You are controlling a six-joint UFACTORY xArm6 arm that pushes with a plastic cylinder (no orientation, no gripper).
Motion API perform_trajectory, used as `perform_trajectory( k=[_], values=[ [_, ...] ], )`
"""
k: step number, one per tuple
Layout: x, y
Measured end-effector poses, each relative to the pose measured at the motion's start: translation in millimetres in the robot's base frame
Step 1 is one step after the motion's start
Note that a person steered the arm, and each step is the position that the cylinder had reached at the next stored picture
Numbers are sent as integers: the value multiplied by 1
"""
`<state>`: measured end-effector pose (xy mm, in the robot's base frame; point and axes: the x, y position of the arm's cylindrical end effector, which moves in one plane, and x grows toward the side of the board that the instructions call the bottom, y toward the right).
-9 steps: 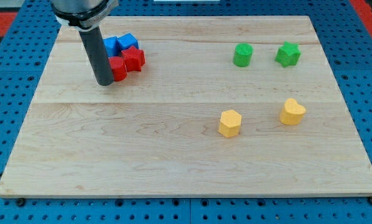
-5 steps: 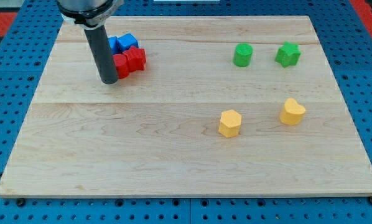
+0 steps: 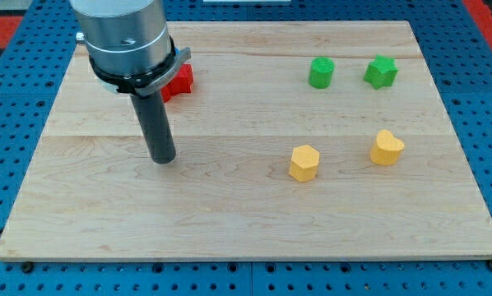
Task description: Move the arm towards the left center of the board
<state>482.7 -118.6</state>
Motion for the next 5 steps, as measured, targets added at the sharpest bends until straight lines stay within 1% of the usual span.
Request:
perform_trajectory(
  k=[1, 2, 4, 5],
  values=[
    [0, -22],
    [-3, -29],
    [-33, -68],
    [-40, -77]
  ],
)
